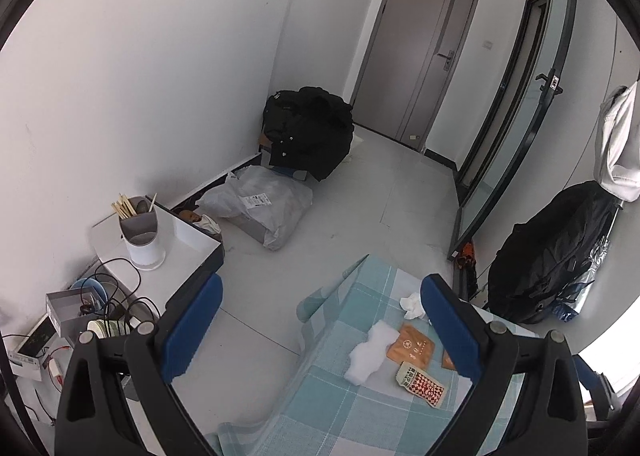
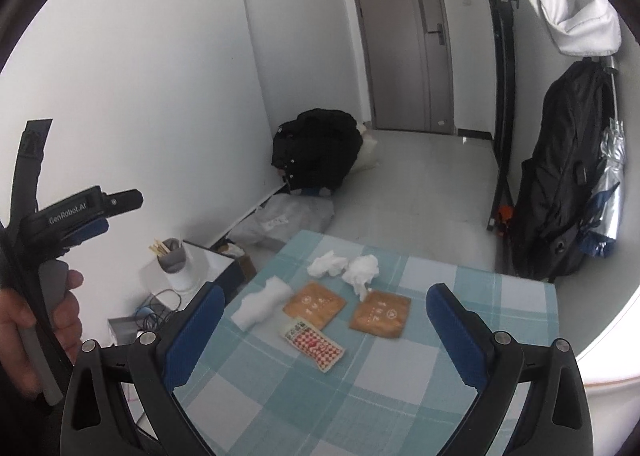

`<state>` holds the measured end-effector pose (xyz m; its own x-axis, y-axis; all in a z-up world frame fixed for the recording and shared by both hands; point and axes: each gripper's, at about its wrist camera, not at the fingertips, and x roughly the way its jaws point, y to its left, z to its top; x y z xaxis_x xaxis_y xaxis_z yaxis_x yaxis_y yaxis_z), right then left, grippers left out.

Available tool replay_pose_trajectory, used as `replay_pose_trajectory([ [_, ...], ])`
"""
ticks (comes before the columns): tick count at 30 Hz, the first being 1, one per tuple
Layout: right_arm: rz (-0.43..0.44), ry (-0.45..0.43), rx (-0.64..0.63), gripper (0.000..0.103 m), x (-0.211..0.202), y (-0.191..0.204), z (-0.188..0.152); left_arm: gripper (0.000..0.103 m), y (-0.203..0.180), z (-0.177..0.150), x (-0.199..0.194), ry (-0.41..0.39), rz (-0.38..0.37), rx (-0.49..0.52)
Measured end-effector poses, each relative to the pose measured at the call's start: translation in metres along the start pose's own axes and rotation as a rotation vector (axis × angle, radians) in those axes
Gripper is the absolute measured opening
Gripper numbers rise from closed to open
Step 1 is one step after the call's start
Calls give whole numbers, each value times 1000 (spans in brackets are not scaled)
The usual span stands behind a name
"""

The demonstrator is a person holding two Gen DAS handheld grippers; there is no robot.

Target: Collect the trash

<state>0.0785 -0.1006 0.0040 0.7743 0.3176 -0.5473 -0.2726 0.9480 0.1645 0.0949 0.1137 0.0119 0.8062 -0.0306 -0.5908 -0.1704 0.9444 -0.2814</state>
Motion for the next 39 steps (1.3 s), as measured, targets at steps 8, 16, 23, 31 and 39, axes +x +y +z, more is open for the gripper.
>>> replay_pose_trajectory([
  [8, 12, 117, -84, 102, 54, 12, -15, 98, 20, 10, 13, 76, -10, -73],
  [16, 47, 290, -172, 85, 123, 26, -42, 98, 36, 16, 19, 121, -11, -135],
  [23, 45, 391, -202, 65, 161, 33, -59, 98, 41, 18, 25, 160, -7, -162],
  [31, 14, 382, -247, 49, 164, 37, -66, 98, 46, 17, 29, 190, -5, -183],
  [39, 55, 419, -258, 25, 164, 36, -61, 98, 50, 16, 33, 213, -4, -215],
])
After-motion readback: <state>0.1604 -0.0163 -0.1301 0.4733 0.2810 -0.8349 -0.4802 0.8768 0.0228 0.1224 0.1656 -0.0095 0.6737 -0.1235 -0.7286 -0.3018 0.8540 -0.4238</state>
